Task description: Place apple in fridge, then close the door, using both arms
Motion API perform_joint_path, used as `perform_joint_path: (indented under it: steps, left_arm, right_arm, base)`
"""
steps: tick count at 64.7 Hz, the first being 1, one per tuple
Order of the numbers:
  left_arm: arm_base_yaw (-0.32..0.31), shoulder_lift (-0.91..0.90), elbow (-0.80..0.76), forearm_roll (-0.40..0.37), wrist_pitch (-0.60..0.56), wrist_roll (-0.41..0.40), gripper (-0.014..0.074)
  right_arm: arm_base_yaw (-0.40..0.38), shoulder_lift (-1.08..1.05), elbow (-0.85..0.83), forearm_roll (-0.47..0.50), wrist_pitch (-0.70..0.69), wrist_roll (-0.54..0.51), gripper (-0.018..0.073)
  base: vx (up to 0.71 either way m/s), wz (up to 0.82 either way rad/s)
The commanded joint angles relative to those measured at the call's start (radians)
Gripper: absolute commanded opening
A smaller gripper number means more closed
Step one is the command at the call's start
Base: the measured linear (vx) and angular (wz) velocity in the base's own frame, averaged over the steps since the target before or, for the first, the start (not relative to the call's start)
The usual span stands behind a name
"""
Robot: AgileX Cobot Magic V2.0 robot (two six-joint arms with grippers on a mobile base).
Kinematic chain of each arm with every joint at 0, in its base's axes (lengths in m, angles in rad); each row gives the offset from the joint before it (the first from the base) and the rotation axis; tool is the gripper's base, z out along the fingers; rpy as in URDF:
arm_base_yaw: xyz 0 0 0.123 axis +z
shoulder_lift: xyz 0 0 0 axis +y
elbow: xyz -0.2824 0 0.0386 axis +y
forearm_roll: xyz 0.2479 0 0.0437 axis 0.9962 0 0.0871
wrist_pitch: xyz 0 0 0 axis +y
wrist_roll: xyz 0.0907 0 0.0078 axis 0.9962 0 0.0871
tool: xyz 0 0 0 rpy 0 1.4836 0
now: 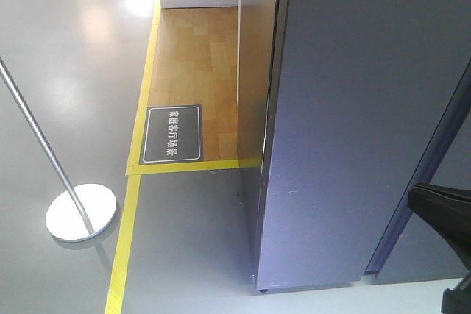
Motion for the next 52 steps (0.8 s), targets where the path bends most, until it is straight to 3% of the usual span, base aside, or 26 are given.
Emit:
perform_joint_path:
  steps: [1,14,22,27,34,35,48,52]
  left_arm:
    - [-0.007,0.004,-0.016,0.046,-0.053,0.004,-0.0006]
    - [-0.010,0.004,-0.019,0.050,-0.223,0.040,-0.0006]
    - [-0.028,0.004,-0.020,-0.050,-0.373,0.063,-0.0006]
    - [-0.032,0.004,-0.027,-0.122,-0.386,0.114,-0.0006]
    - [-0.037,0.004,-0.027,-0.232,-0.376,0.302,-0.0006]
    - [-0.037,0.004,-0.027,-0.261,-0.363,0.363,-0.0006]
    - [-0.038,0.004,-0.026,-0.489,-0.235,0.797,-0.0006]
    - [-0.038,0.004,-0.022,-0.526,-0.215,0.883,-0.0006]
  right_arm:
    - [-0.007,0.001,-0.026,0.038,-0.034,-0.009,-0.0006]
    - [-0.007,0.001,-0.026,0.038,-0.034,-0.009,-0.0006]
    - [-0.007,0.001,-0.026,0.038,-0.034,-0.009,-0.0006]
    - [-0.007,0.001,-0.026,0.038,-0.034,-0.009,-0.0006]
    - [-0.007,0.001,-0.026,0.038,-0.034,-0.009,-0.0006]
    - [-0.007,0.001,-0.026,0.038,-0.034,-0.009,-0.0006]
    - [-0.007,0.001,-0.026,0.038,-0.034,-0.009,-0.0006]
    - [-0.007,0.001,-0.026,0.038,-0.034,-0.009,-0.0006]
  base:
    - [0.00,0.00]
    - [0.00,0.00]
    - [0.00,0.00]
    - [0.00,0.00]
    - [0.00,0.00]
    - [0.00,0.00]
    - [0.00,0.00]
    - [0.00,0.00]
